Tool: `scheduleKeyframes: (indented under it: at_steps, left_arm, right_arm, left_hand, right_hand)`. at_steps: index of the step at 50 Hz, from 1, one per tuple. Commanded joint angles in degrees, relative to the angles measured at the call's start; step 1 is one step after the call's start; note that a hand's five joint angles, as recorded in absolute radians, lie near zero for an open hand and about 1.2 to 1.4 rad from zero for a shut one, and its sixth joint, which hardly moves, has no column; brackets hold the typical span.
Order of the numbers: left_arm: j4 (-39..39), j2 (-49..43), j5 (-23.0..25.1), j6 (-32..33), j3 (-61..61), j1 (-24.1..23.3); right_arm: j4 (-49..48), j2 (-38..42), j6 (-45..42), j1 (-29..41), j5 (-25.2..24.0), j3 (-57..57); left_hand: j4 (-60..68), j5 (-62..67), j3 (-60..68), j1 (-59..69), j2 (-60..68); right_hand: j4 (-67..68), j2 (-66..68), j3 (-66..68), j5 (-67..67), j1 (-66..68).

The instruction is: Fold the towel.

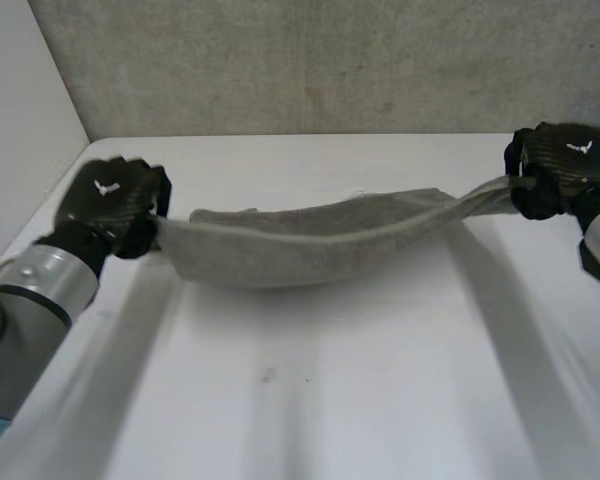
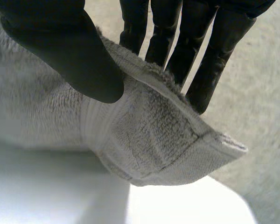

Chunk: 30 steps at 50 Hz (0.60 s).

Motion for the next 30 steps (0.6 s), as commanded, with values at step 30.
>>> scheduleKeyframes:
  at_steps: [30]
  left_arm:
    - [-16.7, -21.1, -11.9, 32.3, 35.1, -4.6]
  right_arm:
    - [20.8, 18.1, -42.7, 8.9, 14.2, -27.8]
  left_hand:
    - [10.3, 11.0, 10.3, 12.5, 10.2]
  right_hand:
    - [11.8, 12.5, 12.3, 14.0, 23.7]
